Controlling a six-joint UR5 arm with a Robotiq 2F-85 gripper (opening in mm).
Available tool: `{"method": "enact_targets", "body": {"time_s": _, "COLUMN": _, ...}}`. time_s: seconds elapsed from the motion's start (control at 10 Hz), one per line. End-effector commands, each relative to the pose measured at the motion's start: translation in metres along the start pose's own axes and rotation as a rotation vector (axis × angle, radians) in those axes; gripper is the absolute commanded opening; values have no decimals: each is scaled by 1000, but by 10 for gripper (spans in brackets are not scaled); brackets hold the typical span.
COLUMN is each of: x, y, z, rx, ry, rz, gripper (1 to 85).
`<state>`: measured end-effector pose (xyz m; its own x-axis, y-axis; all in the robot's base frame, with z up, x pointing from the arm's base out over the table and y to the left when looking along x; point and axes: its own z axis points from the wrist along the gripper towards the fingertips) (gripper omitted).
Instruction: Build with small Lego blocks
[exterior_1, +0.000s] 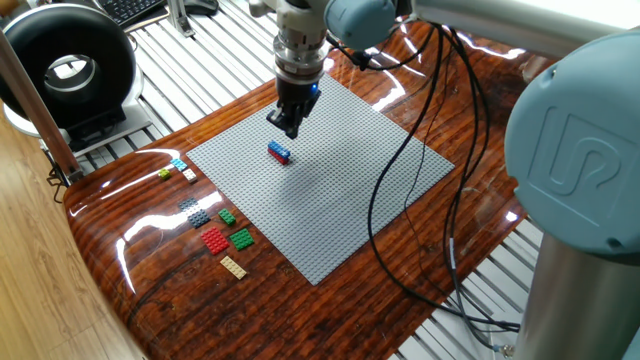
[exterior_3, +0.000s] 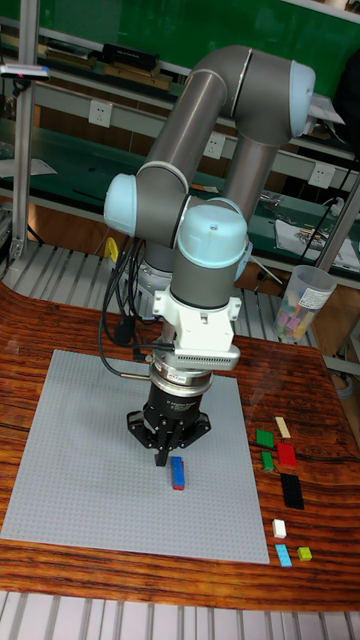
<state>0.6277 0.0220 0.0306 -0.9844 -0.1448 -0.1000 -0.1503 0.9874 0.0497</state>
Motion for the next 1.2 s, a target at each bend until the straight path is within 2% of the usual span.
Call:
{"method": "enact_targets", "body": {"time_s": 0.0, "x": 4, "y": 0, "z": 5, "rx": -7, "ry": -11, "rz": 23, "gripper": 13}}
{"method": "enact_targets", "body": {"time_s": 0.1, "x": 5, "y": 3, "z": 6, "rx": -12, "ry": -10, "rz": 38, "gripper": 13}}
{"method": "enact_targets", "body": {"time_s": 0.3, "x": 5, "y": 8, "z": 6, "rx": 6, "ry": -11, "rz": 59, "gripper": 13}}
{"method": "enact_targets", "body": {"time_s": 0.4, "x": 4, "y": 1, "z": 4, "rx": 22, "ry": -15, "rz": 39, "gripper": 13}}
{"method": "enact_targets", "body": {"time_s": 0.6, "x": 2, "y": 6, "z": 2, "rx": -16, "ry": -15, "rz": 3, "gripper": 13}}
{"method": "enact_targets", "body": {"time_s": 1.0, "x": 4, "y": 1, "z": 2, "rx": 13, "ry": -10, "rz": 28, "gripper": 13}}
{"method": "enact_targets", "body": {"time_s": 1.1, "x": 5, "y": 3, "z": 3, "rx": 10, "ry": -10, "rz": 36, "gripper": 13}}
